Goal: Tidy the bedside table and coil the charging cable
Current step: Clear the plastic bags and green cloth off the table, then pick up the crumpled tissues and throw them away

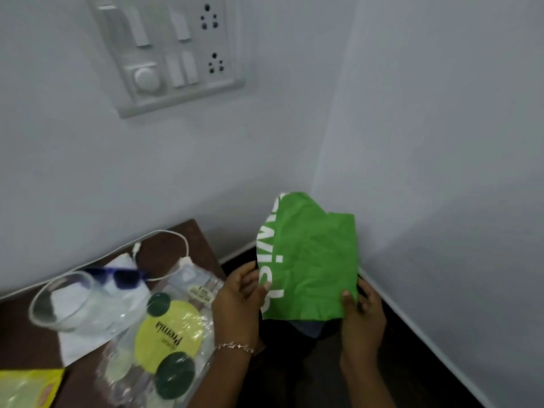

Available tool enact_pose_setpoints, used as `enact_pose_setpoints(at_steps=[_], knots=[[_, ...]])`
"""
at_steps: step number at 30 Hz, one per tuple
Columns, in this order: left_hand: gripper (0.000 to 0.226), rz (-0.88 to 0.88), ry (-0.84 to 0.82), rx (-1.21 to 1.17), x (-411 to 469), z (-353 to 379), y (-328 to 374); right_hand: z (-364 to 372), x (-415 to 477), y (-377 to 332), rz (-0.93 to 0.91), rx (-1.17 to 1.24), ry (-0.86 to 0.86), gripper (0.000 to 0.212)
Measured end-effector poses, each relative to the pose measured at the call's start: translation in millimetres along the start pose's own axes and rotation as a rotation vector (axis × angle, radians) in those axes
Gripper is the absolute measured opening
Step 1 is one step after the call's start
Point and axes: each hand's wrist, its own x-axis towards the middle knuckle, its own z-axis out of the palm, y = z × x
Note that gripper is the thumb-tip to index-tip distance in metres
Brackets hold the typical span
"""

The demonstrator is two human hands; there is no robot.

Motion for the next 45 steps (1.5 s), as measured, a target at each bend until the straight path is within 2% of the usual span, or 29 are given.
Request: enact_pose_setpoints(at_steps=[2, 4, 5, 7, 8, 10, 11, 13, 17, 20, 22, 24, 26, 28, 30, 31, 34, 38, 41, 45], knots=[[0.042, -0.018, 0.03, 0.009, 4.9, 12.4, -7.4, 6.8, 24.7, 39.9, 0.041, -0.176, -0.001, 0.037], [0.039, -0.029, 0.024, 0.004, 5.3, 18.9, -16.3, 10.9, 38.6, 70.8, 0.073, -0.4, -0.068, 0.045], [0.038, -0.026, 0.003, 0.011, 4.4, 21.1, -20.4, 11.9, 42.9, 84.8, 0.031, -0.523, -0.106, 0.052], [0.041, -0.033, -0.022, 0.046, 1.0, 24.8, -27.7, 15.0, 45.2, 108.4, -0.194, -0.789, -0.21, 0.057], [0.039, -0.037, -0.022, 0.055, -0.5, 25.6, -31.9, 17.9, 41.3, 116.5, -0.313, -0.911, -0.296, 0.053], [0.039, -0.065, -0.012, 0.054, -2.8, 24.7, -37.1, 24.1, 31.1, 129.5, -0.526, -1.107, -0.442, 0.031], [0.041, -0.066, -0.009, 0.055, -4.4, 23.7, -39.5, 26.0, 26.3, 135.3, -0.576, -1.182, -0.516, 0.025], [0.041, -0.063, -0.006, 0.07, -7.9, 18.4, -41.5, 24.1, 20.1, 145.0, -0.548, -1.332, -0.653, 0.033], [0.038, -0.032, 0.042, 0.133, -13.3, -7.0, -42.7, 16.6, 21.6, 157.1, -0.576, -1.519, -0.698, 0.038], [0.038, -0.034, 0.114, 0.119, -16.2, -36.8, -46.2, 25.6, 15.3, 140.2, -0.49, -1.5, -0.701, 0.043], [0.04, -0.048, 0.185, 0.098, -21.2, -64.4, -49.3, 38.6, 2.8, 119.2, -0.431, -1.348, -0.644, 0.048], [0.039, -0.029, 0.31, 0.107, -32.1, -93.6, -52.5, 52.6, -13.0, 92.9, -0.469, -1.11, -0.567, 0.05], [0.062, 0.003, 0.477, 0.202, -42.9, -122.9, -58.7, 67.2, -33.0, 58.9, -0.533, -0.814, -0.495, 0.045], [0.102, -0.098, 0.593, 0.226, -53.0, -145.1, -72.7, 81.4, -55.2, 21.4, -0.45, -0.519, -0.53, 0.04], [0.121, -0.203, 0.63, 0.189, -59.3, -158.2, -78.8, 94.7, -71.1, 1.4, -0.31, -0.379, -0.617, 0.031], [0.118, -0.255, 0.629, 0.132, -61.6, -160.4, -75.4, 100.8, -76.9, -3.1, -0.265, -0.404, -0.671, 0.032], [0.075, -0.444, 0.651, -0.101, -66.1, -159.7, -70.1, 113.3, -88.2, -6.1, -0.238, -0.639, -0.822, 0.05], [0.048, -0.44, 0.527, -0.236, -63.0, -150.2, -70.2, 114.1, -100.1, -2.7, -0.326, -0.941, -0.805, 0.052], [0.021, -0.38, 0.464, -0.204, -71.8, -150.3, -63.9, 104.6, -107.4, -7.6, -0.349, -0.873, -0.746, 0.04], [0.01, -0.332, 0.459, -0.139, -82.9, -154.0, -58.6, 83.3, -108.2, -13.2, -0.205, -0.645, -0.742, 0.015]])
